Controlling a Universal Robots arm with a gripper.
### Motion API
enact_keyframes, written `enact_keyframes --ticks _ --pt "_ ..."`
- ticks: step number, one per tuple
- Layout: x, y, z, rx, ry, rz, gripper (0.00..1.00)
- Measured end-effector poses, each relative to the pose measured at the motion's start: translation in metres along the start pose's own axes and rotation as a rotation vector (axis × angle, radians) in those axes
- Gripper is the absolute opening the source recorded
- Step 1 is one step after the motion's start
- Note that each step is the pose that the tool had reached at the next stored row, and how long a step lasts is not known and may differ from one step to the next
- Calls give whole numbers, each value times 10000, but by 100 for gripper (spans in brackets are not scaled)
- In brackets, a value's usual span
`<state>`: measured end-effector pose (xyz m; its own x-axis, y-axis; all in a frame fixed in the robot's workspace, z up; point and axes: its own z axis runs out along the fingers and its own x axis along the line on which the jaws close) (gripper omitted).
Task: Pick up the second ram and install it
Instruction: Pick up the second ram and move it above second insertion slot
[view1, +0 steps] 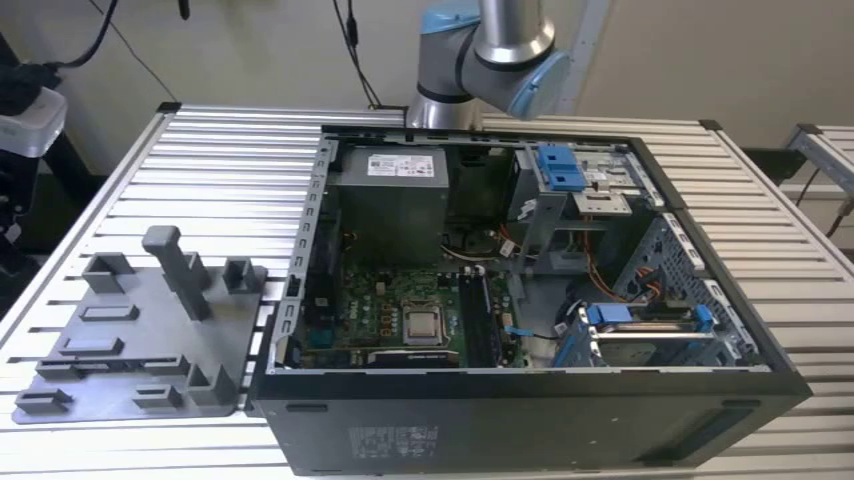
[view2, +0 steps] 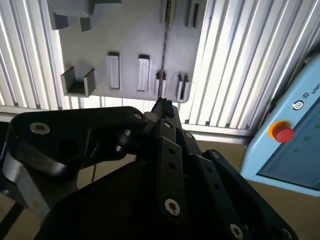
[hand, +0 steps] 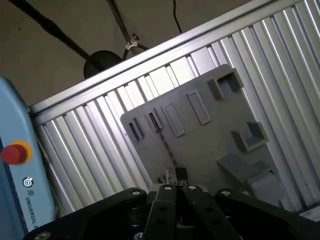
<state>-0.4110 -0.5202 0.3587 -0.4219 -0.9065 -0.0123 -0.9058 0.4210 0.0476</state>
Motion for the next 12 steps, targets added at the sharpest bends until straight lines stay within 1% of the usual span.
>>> enact_keyframes --ticks 3,5,9,12 --pt "0 0 7 12 25 -525 11" --pt "-1 0 13 40 37 -834 11" --pt "-6 2 32 139 65 -1374 11" --pt "-10 4 47 213 103 -1769 11"
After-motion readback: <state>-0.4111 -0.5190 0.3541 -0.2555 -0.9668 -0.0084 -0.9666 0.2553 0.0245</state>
